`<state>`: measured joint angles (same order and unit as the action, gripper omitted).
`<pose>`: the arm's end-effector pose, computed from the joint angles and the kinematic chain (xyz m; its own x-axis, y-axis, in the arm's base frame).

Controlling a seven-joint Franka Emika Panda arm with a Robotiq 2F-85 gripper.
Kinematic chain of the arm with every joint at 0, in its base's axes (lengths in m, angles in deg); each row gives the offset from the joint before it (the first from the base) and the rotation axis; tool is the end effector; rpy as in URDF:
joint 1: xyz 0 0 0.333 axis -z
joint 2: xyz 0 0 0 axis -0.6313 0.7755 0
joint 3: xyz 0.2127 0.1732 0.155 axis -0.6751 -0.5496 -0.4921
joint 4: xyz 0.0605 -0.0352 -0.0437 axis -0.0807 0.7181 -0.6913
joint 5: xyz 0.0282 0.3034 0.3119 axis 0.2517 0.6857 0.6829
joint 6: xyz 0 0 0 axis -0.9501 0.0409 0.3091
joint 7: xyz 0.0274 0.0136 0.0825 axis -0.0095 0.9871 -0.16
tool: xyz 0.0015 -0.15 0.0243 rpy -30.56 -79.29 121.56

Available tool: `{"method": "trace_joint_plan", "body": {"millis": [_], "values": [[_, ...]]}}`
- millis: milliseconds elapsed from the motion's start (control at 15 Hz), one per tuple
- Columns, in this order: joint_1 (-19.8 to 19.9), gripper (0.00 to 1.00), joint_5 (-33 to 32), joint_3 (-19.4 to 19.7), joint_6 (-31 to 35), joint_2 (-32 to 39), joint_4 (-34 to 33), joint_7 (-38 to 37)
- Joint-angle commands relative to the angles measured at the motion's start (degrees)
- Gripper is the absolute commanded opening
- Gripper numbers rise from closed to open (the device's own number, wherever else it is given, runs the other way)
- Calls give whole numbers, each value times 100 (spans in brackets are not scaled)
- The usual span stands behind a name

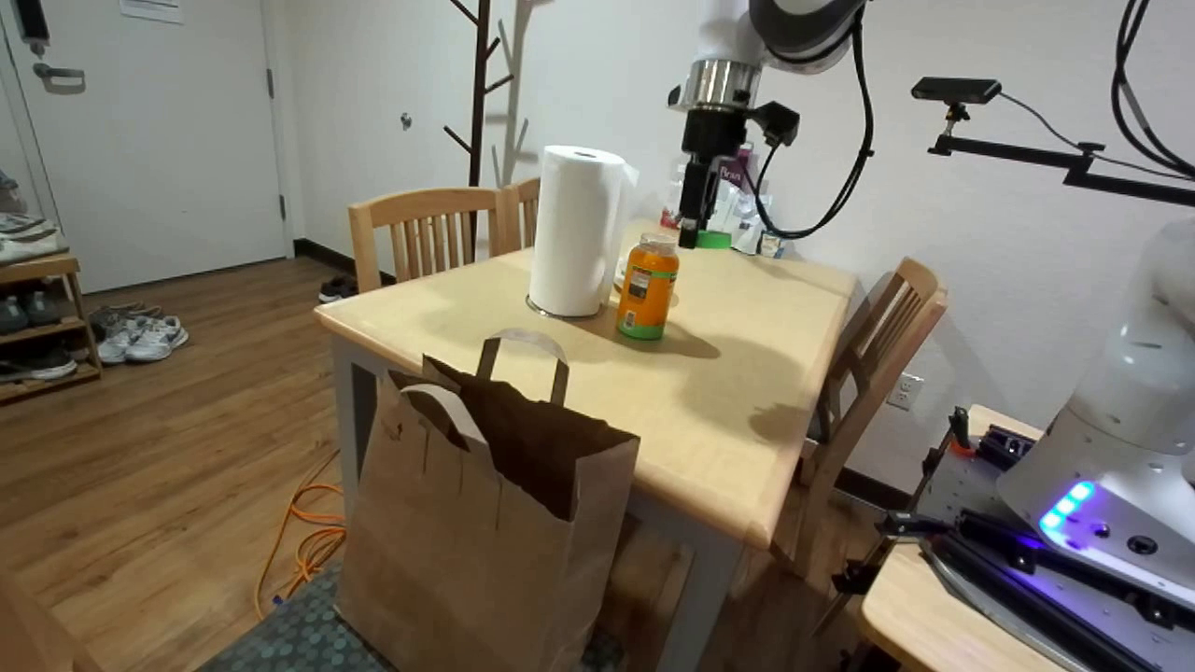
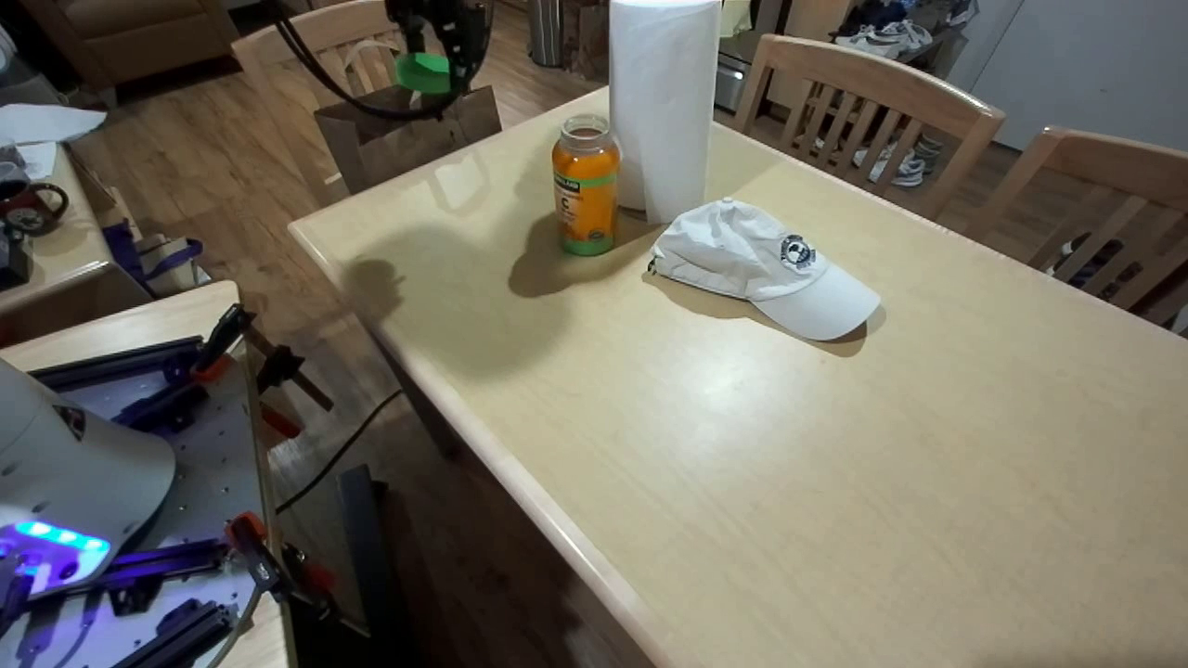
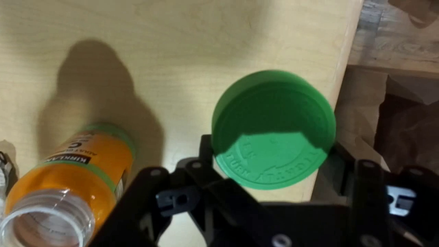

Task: Take the lid off the orange bottle

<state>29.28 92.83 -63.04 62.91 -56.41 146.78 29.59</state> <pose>0.5445 0.2171 0.3217 0.9260 0.3717 -0.0662 0.3589 -0.9209 -0.1520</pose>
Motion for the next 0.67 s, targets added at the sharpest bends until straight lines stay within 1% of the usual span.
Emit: {"method": "trace_joint_plan", "body": {"millis": [0, 200, 400, 600], "values": [[18, 50, 189, -14, 312, -124, 550, 478], [27, 50, 223, -14, 1041, -134, 1001, 720], [16, 50, 192, -25, 1940, -121, 1465, 716], [14, 50, 472, -94, 2617, -93, 1773, 1021]]}}
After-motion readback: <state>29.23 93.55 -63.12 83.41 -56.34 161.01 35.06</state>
